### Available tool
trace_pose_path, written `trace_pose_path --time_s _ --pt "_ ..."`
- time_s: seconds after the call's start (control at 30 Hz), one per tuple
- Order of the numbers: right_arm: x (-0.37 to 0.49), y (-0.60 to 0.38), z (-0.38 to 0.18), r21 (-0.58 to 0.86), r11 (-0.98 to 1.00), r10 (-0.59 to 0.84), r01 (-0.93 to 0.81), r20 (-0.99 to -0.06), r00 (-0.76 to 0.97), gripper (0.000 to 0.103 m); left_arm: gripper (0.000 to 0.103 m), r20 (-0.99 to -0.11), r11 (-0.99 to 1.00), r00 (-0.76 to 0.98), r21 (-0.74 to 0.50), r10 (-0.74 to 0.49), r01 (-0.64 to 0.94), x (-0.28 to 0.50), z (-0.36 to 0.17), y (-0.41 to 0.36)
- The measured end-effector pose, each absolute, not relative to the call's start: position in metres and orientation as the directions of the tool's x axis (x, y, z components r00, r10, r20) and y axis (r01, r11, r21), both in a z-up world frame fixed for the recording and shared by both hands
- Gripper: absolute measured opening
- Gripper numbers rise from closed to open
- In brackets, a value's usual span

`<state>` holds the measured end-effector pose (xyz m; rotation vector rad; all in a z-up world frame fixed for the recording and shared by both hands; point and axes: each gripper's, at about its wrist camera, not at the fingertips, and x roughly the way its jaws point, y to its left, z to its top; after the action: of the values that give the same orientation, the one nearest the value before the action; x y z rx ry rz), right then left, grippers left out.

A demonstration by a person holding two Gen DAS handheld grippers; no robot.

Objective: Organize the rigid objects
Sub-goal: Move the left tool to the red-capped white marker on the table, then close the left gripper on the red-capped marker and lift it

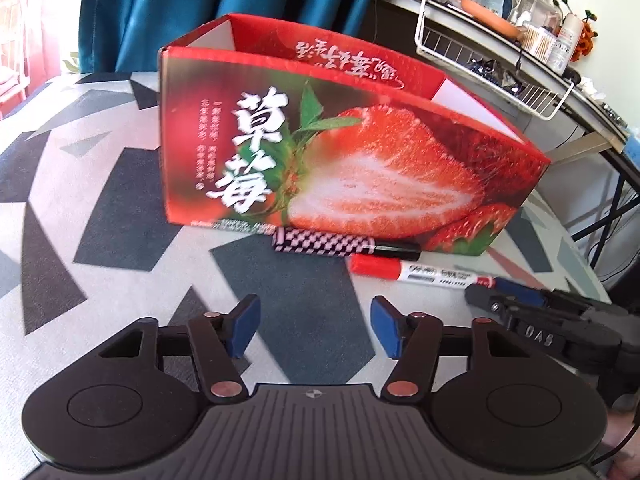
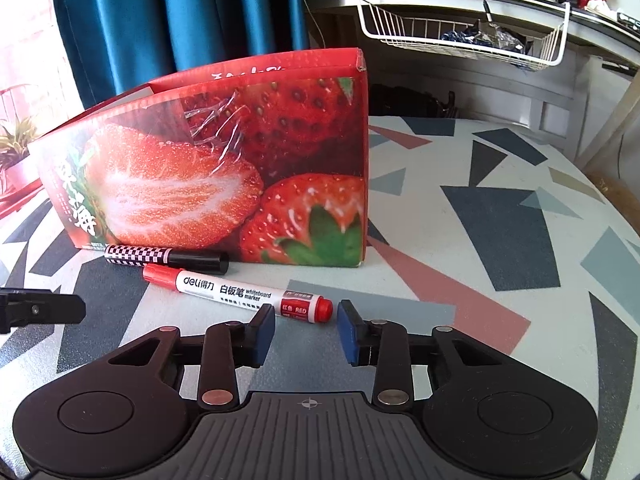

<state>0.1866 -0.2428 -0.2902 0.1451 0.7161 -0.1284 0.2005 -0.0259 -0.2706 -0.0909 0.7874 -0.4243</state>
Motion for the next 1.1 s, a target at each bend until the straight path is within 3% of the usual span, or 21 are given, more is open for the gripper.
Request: trace_pose_path --time_s 0.57,0.73,0.8,1.1 --pt "0.189 -0.247 -0.293 0.110 0.988 -0.015 0.112 -0.645 0.764 0.035 0.055 -0.682 0.873 0.550 -0.319 -0.482 0.369 0.244 -0.284 -0.072" --pt "0.190 -0.248 -0.294 0.115 0.988 -0.008 0.107 -0.643 0.766 0.036 0.055 -0.689 0.870 0.541 -0.304 -0.482 0.388 0.249 -0.286 -0.081" --pt "0.190 -0.247 -0.294 0.113 0.988 -0.008 0.106 -0.644 0.765 0.036 0.042 -0.698 0.885 0.561 -0.253 -0.446 0.390 0.246 -0.286 -0.086" --pt "0.187 -0.243 -0.291 0.118 0.989 0.007 0.091 -0.645 0.764 0.034 0.040 -0.698 0.897 0.591 -0.178 -0.405 0.405 0.228 -0.283 -0.088"
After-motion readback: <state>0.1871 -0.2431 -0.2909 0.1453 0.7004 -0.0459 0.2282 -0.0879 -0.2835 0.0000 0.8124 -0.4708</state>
